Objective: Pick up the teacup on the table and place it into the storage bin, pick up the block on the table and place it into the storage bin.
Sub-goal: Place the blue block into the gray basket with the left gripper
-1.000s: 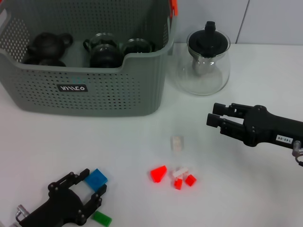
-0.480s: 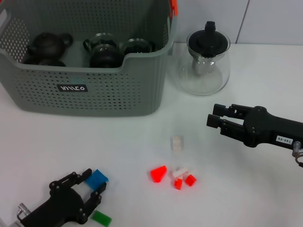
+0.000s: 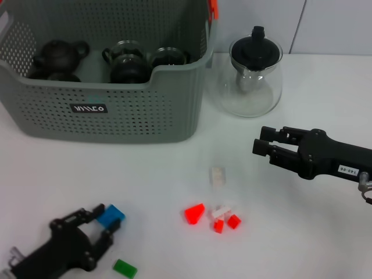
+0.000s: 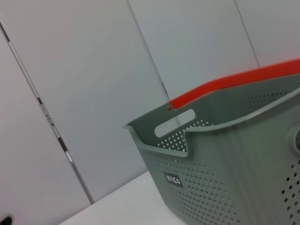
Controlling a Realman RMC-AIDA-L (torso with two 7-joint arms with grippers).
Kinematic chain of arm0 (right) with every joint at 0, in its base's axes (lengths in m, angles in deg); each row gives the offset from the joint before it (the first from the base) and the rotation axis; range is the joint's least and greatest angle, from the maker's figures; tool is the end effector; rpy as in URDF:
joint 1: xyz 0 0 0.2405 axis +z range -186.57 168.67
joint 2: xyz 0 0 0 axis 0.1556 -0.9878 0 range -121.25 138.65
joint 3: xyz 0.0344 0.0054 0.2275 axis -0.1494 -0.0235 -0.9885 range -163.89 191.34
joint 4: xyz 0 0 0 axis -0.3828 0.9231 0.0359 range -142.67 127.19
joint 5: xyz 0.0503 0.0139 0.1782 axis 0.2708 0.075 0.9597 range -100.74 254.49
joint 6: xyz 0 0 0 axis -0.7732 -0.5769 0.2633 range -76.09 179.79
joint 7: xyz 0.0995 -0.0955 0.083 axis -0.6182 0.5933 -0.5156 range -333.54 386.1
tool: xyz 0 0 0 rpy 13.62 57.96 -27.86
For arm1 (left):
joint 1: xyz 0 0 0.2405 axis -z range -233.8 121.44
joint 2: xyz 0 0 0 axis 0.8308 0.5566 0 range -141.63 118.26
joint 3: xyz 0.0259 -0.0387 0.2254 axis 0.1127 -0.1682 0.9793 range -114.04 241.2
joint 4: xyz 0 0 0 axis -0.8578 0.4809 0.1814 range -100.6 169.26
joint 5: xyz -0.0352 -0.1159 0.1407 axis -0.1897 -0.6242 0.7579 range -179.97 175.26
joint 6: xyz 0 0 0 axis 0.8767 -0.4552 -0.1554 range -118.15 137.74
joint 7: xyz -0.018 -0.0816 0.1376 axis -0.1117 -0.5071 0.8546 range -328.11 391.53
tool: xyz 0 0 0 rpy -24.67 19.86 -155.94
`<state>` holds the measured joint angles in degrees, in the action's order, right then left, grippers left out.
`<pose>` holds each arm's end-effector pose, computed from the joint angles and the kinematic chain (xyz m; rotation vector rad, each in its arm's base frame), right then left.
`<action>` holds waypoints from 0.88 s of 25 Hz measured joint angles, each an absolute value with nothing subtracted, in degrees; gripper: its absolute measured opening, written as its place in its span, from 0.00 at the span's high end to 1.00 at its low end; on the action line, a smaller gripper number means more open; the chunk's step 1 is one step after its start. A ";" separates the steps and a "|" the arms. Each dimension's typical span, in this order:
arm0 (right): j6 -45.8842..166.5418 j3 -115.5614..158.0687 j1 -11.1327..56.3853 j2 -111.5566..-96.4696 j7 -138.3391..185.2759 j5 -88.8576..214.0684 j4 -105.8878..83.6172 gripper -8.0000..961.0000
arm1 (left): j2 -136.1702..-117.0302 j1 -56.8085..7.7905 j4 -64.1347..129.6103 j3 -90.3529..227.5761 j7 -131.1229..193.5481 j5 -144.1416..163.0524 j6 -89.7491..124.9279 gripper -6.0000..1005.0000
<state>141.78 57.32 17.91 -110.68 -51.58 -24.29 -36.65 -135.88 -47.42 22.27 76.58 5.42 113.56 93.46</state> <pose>0.2181 0.2870 -0.0150 -2.6163 0.8027 0.9973 -0.3102 0.1838 -0.0566 -2.2307 -0.5706 -0.6635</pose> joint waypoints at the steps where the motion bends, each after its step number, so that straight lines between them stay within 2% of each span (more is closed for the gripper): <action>1: 141.79 57.32 17.89 -110.68 -51.58 -24.29 -36.65 0.46 | -135.78 -47.60 20.67 76.50 2.91 113.56 95.21 0.60; 6: 141.71 57.32 17.61 -110.66 -51.31 -24.29 -36.65 0.46 | -135.53 -47.83 10.73 76.03 -10.46 113.34 104.86 0.61; 9: 141.71 57.21 17.52 -110.66 -51.19 -24.29 -36.66 0.46 | -134.71 -46.71 6.37 75.12 -17.36 112.58 110.62 0.61; 12: 141.78 57.13 17.52 -110.65 -51.17 -24.29 -36.65 0.46 | -133.07 -44.00 4.12 71.56 -23.87 112.04 117.49 0.61; 18: 141.50 57.23 17.81 -110.68 -51.15 -24.29 -36.66 0.45 | -128.40 -34.22 3.48 65.73 -39.18 108.86 125.05 0.61; 22: 141.22 57.23 17.84 -110.79 -51.15 -24.28 -36.66 0.45 | -127.64 -27.93 2.62 65.85 -46.13 105.14 124.28 0.61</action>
<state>141.22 57.23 17.84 -110.79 -51.15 -24.28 -36.66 -127.64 -27.93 2.62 65.85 -46.13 105.14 124.28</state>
